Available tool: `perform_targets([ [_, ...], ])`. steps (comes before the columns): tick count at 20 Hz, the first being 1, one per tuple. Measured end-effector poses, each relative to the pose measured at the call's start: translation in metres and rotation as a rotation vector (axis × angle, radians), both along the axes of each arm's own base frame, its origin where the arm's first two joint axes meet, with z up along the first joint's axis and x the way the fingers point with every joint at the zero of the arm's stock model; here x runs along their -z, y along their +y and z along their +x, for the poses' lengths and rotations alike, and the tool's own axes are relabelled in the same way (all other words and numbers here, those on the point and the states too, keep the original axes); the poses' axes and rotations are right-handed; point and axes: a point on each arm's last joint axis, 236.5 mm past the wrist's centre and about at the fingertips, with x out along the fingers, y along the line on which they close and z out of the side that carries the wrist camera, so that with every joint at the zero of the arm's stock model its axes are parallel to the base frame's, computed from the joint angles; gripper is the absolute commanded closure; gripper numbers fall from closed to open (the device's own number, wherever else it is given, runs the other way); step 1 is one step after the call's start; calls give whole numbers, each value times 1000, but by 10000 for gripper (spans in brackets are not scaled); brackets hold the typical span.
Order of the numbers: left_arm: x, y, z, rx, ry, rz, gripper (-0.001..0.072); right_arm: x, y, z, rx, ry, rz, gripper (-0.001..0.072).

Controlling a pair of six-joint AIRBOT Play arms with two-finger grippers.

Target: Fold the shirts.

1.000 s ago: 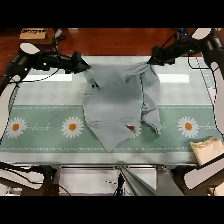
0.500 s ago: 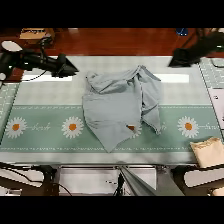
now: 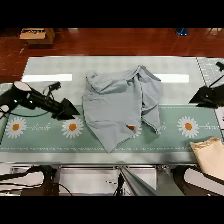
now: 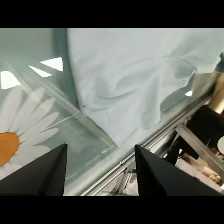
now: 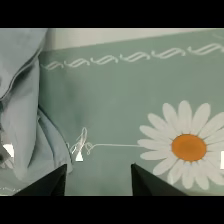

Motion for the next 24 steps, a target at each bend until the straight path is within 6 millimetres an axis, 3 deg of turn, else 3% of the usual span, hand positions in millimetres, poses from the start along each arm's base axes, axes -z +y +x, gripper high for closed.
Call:
perform_targets([
  [3,24,-16,-16,-32,13,6,188,16,15,-20,11,-12,52,226],
  [7,40,-42,-19,-60,10,0,189,15,24,-26,23,-67,66,225],
  [8,43,-50,-17,-75,10,-9,250,12,26,-26,24,-83,68,223],
  [9,47,-56,-15,-86,9,-7,537,9,28,-25,26,-99,70,214],
  [10,54,-57,-12,-98,0,13,687,4,30,-25,26,-116,74,160],
  [13,59,-64,-8,-116,-9,15,689,-3,34,-29,23,-138,73,160],
  [15,60,-66,-9,-112,-12,12,690,3,35,-39,14,-109,70,159],
  [24,54,-72,-23,-46,8,-26,690,70,90,-96,36,42,270,129],
])
